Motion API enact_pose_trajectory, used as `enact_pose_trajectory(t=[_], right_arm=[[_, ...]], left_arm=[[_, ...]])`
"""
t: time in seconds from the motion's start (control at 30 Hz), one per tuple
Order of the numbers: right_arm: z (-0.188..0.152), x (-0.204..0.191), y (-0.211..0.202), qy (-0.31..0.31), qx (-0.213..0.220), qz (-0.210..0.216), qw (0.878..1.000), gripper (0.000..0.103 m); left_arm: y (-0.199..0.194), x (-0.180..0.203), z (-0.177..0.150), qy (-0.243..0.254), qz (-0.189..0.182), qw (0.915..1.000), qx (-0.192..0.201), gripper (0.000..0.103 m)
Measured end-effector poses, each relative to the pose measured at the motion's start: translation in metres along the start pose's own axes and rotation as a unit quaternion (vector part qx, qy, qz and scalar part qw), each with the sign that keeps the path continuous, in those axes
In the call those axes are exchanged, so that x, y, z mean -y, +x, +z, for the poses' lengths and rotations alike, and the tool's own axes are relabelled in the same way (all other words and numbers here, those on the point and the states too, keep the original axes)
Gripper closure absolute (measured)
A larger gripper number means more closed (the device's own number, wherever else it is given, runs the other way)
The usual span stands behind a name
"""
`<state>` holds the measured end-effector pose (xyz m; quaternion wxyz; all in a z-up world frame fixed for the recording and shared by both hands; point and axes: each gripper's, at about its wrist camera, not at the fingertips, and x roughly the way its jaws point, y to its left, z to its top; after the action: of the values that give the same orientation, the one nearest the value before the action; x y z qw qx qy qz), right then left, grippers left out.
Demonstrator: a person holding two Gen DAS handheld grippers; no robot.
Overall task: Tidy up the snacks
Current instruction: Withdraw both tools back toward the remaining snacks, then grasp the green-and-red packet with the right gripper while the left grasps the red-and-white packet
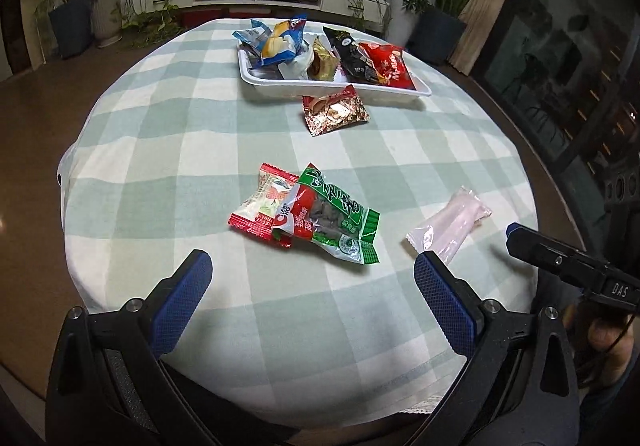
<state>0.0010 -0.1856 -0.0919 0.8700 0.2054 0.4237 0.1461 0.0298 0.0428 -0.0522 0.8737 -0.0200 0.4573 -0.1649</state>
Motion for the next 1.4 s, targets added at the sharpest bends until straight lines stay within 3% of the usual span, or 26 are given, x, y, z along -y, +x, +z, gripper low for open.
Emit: enact_pose_trajectory(t=[0.33, 0.6, 0.67, 0.87, 1.07, 1.3, 1.4], right_arm=[[0.000, -0.008, 0.004, -0.030, -0.001, -0.003, 1.000, 0.013], [0.007, -0.044, 0.018, -0.125, -0.016, 0.009, 0.992, 0.013], [0.011, -0.061, 0.024, -0.168, -0.022, 0.015, 0.985, 0.014], [0.018, -0.113, 0.063, -0.307, -0.069, 0.037, 0.948, 0.021], [0.029, -0.120, 0.112, -0.338, -0.133, 0.029, 0.931, 0.029], [0.035, -0.118, 0.135, -0.357, -0.158, 0.020, 0.920, 0.032], [0.030, -0.119, 0.143, -0.371, -0.174, 0.011, 0.912, 0.038]], left_arm=[[0.003, -0.006, -0.002, -0.001, 0.004, 1.0000, -0.007, 0.001], [0.000, -0.025, -0.008, -0.012, 0.014, 0.9998, -0.004, 0.001], [-0.003, -0.032, -0.009, -0.021, 0.014, 0.9997, -0.003, 0.001], [-0.013, -0.051, -0.011, -0.038, 0.017, 0.9991, 0.007, 0.001], [-0.020, -0.067, -0.015, -0.055, 0.027, 0.9981, 0.011, 0.001], [-0.022, -0.084, -0.016, -0.069, 0.031, 0.9971, 0.011, 0.001], [-0.021, -0.083, -0.015, -0.067, 0.029, 0.9973, 0.010, 0.001]])
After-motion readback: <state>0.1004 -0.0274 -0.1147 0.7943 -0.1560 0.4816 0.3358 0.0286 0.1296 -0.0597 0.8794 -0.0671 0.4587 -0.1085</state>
